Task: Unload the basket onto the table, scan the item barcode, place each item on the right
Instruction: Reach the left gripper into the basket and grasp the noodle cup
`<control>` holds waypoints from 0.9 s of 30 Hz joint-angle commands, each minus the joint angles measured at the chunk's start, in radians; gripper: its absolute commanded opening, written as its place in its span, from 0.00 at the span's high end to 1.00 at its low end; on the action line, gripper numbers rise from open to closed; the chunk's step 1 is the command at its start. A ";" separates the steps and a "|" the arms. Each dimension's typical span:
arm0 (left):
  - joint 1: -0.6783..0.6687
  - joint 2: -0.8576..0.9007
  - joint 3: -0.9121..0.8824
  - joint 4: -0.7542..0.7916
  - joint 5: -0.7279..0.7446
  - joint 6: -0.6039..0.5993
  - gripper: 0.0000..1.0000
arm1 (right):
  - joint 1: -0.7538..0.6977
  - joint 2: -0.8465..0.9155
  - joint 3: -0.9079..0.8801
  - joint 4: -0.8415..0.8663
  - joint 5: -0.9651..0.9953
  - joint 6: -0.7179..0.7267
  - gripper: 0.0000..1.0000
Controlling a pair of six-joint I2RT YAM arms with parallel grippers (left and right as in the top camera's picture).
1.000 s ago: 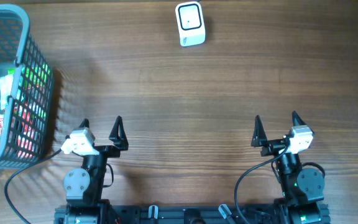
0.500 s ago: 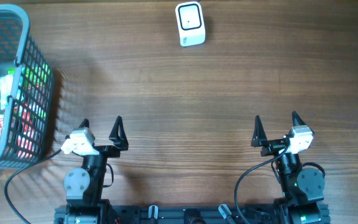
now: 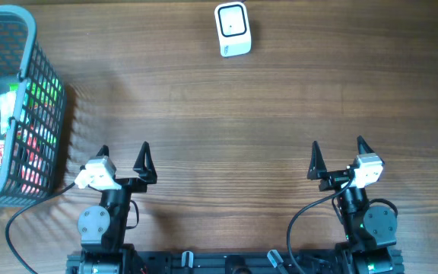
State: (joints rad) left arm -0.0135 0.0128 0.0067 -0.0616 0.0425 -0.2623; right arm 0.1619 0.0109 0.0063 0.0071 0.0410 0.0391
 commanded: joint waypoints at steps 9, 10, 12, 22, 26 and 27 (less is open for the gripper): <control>0.005 -0.004 -0.001 -0.013 -0.026 0.016 0.00 | -0.005 -0.003 -0.001 0.003 -0.006 -0.011 0.00; 0.005 -0.004 -0.001 0.011 -0.059 0.016 0.00 | -0.005 -0.003 -0.001 0.003 -0.006 -0.011 0.00; 0.005 -0.004 0.000 0.024 -0.051 0.016 0.00 | -0.005 -0.003 -0.001 0.003 -0.005 -0.011 0.00; 0.004 0.256 0.741 -0.798 0.084 -0.025 0.00 | -0.005 -0.003 -0.001 0.003 -0.006 -0.011 0.00; 0.003 0.563 1.143 -0.990 0.230 -0.037 0.00 | -0.005 -0.003 -0.001 0.003 -0.006 -0.011 0.00; 0.003 0.657 1.266 -1.082 0.218 -0.018 0.00 | -0.005 -0.003 -0.001 0.003 -0.006 -0.011 0.00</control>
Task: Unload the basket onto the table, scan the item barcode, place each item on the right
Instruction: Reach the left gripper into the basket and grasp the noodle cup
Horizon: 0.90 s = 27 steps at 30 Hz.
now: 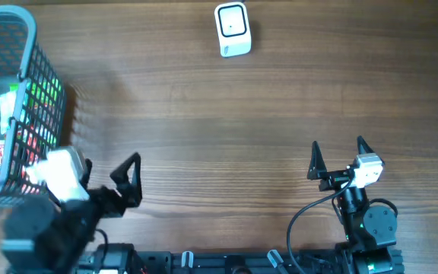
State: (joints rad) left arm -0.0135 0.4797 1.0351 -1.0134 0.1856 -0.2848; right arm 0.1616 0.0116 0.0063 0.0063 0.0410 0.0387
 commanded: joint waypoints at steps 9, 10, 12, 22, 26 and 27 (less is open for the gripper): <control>0.003 0.796 0.778 -0.580 -0.101 0.066 0.00 | -0.004 -0.004 -0.001 0.004 -0.005 -0.011 0.00; 0.003 0.826 0.778 -0.551 -0.114 0.075 0.00 | -0.004 -0.004 -0.001 0.004 -0.006 -0.011 0.00; 0.023 0.870 0.784 -0.505 -0.267 0.049 0.00 | -0.004 -0.004 -0.001 0.004 -0.006 -0.011 0.00; 0.463 0.892 0.814 -0.290 -0.748 -0.007 0.00 | -0.004 -0.004 -0.001 0.004 -0.006 -0.011 0.00; 0.667 0.974 0.814 -0.288 -0.672 0.137 0.00 | -0.004 -0.004 -0.001 0.004 -0.005 -0.011 0.00; 0.698 1.002 0.814 -0.294 -0.653 0.196 0.00 | -0.004 -0.004 -0.001 0.004 -0.006 -0.011 0.00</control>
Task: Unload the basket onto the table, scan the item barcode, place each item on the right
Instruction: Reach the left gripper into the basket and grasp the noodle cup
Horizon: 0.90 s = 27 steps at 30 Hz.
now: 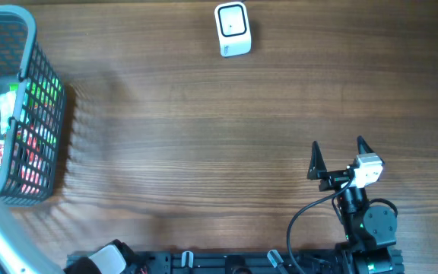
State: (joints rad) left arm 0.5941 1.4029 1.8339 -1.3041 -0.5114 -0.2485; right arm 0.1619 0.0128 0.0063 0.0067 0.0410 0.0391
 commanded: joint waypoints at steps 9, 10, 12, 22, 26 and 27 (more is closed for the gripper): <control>0.203 0.322 0.013 -0.029 0.384 0.456 0.00 | -0.005 -0.005 -0.001 0.003 -0.006 -0.011 0.00; 0.203 0.352 0.013 -0.022 0.384 0.463 0.00 | -0.005 -0.005 -0.001 0.003 -0.005 -0.011 0.00; 0.203 0.404 0.013 -0.021 0.384 0.482 0.00 | -0.005 -0.005 -0.001 0.003 -0.006 -0.011 0.00; 0.232 0.638 0.010 -0.011 0.392 0.533 0.00 | -0.005 -0.005 -0.001 0.003 -0.006 -0.011 0.00; 0.264 0.697 -0.036 0.013 0.392 0.533 0.00 | -0.005 -0.005 -0.001 0.003 -0.006 -0.011 0.00; 0.271 0.708 -0.044 0.015 0.392 0.533 0.00 | -0.005 -0.005 -0.001 0.003 -0.006 -0.011 0.00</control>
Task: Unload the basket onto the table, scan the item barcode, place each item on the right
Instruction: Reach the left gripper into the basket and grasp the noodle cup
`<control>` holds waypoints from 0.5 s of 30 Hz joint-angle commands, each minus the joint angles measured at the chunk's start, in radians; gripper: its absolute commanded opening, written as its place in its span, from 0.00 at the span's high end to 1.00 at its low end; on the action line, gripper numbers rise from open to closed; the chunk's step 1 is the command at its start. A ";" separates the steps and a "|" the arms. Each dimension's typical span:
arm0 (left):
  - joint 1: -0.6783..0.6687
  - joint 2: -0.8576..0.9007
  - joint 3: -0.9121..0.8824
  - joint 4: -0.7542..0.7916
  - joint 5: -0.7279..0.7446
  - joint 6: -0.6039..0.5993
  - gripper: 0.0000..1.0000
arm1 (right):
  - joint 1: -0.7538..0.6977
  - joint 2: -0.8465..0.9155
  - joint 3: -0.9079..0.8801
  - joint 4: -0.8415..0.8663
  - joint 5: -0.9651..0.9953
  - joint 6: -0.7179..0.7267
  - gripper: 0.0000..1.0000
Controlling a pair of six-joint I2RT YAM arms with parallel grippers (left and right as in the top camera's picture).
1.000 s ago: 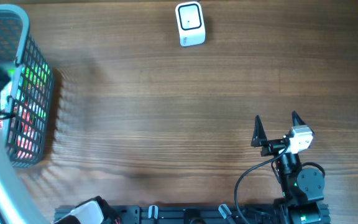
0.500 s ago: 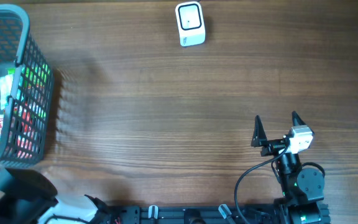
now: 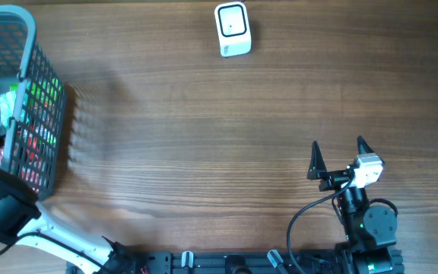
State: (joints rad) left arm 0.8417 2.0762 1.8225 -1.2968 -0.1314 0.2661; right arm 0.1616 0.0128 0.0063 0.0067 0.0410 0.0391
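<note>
A white barcode scanner stands at the table's far edge, in the middle. The items lie in a grey-blue mesh basket at the far left: a green packet and a red-and-white cup, partly covered. My left arm reaches over the basket's near end at the frame's left edge. Only a dark part of its gripper shows there, and its fingers are cut off. My right gripper stands open and empty near the front right.
The wooden table stretches between basket and scanner. A black cable loops by the right arm's base. The left arm's white link crosses the front left corner.
My left arm has come further into view over the basket's near end, with a dark part now covering the cup. The right arm has not moved.
Both grippers stood open at the front edge. Then the left arm had swung toward the basket's near corner, then it was almost out of frame at the left. Now it is over the basket's near end. The right arm stayed put.
</note>
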 commanded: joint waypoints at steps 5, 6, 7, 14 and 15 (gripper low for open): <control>0.048 0.058 -0.084 0.078 0.086 0.018 0.00 | -0.004 -0.005 -0.001 0.003 -0.006 -0.011 0.00; 0.048 0.058 -0.085 0.092 0.090 0.018 0.00 | -0.004 -0.005 -0.001 0.003 -0.005 -0.011 0.00; 0.048 0.058 -0.085 0.102 0.090 0.018 0.00 | -0.004 -0.005 -0.001 0.003 -0.006 -0.011 0.00; 0.048 0.058 -0.085 0.137 0.091 0.014 0.00 | -0.004 -0.005 -0.001 0.003 -0.006 -0.011 0.00; 0.048 0.058 -0.085 0.139 0.090 0.015 0.02 | -0.004 -0.005 -0.001 0.003 -0.005 -0.011 0.00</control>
State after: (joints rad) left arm 0.8837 2.1174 1.7470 -1.1683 -0.0574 0.2726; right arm 0.1616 0.0128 0.0063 0.0067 0.0410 0.0387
